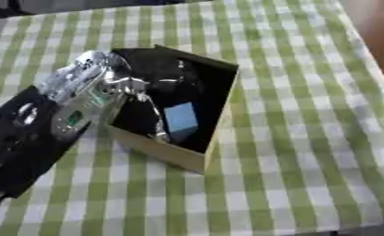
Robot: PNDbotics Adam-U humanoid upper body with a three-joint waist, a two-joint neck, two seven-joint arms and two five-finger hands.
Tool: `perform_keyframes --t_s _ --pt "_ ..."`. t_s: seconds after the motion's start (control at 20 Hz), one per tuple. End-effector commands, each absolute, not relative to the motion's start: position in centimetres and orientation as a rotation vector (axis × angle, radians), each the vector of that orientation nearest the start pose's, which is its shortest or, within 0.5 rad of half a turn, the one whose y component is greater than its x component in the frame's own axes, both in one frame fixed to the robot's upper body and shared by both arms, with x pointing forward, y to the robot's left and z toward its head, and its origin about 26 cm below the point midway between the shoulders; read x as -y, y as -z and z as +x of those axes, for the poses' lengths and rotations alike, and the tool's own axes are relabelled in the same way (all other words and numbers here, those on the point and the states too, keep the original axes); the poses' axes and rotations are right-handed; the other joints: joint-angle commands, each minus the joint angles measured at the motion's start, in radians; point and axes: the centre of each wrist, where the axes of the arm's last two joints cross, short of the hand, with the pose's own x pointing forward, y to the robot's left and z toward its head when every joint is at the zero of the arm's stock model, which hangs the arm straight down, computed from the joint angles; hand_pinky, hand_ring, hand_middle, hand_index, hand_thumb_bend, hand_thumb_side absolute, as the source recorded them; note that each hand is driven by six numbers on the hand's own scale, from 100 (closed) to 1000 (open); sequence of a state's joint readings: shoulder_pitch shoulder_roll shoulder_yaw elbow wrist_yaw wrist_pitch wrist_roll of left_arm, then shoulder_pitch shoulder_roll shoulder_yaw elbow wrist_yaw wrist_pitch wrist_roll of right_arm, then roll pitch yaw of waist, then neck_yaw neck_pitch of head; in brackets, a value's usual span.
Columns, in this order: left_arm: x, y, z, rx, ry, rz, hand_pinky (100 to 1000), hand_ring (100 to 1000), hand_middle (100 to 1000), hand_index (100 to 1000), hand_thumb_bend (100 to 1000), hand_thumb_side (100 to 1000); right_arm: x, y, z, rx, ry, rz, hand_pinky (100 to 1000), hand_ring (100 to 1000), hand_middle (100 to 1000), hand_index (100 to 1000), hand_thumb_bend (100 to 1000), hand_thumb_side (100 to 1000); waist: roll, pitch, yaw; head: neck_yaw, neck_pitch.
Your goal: Pick up objects on the table and place them in the box.
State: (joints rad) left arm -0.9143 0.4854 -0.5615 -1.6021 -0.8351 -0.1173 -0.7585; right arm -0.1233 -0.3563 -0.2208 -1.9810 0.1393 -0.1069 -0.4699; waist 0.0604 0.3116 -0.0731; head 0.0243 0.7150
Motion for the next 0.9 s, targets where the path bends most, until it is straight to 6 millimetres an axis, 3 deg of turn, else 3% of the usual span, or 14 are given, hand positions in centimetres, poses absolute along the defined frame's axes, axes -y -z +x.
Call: perform_keyframes --t_s 0.05,0.6,0.85,0.9 --pt "-13.6 -27.0 37.0 -1.831 -2.767 -1.093 813 813 791 892 817 484 33.7 -17.8 27.3 2.300 0.183 -0.831 655 713 623 805 100 1000 -0.005 -0.019 0.002 0.004 -0.008" --pt "-14.3 -30.3 34.7 -2.073 -2.592 -1.045 761 772 755 855 704 527 33.8 -17.8 27.3 2.297 0.186 -0.848 653 714 623 802 100 1000 -0.003 -0.028 0.001 -0.002 -0.005" --pt "-15.4 -32.5 33.1 -2.239 -2.450 -1.044 722 742 723 822 534 556 33.9 -17.9 27.3 2.298 0.195 -0.863 652 715 623 802 100 1000 -0.004 -0.029 0.003 -0.005 0.000" --pt "-15.7 -33.0 32.8 -2.292 -2.408 -1.037 688 706 689 789 406 607 33.9 -17.9 27.3 2.299 0.197 -0.865 652 715 623 802 100 1000 -0.005 -0.029 0.004 -0.006 0.001"
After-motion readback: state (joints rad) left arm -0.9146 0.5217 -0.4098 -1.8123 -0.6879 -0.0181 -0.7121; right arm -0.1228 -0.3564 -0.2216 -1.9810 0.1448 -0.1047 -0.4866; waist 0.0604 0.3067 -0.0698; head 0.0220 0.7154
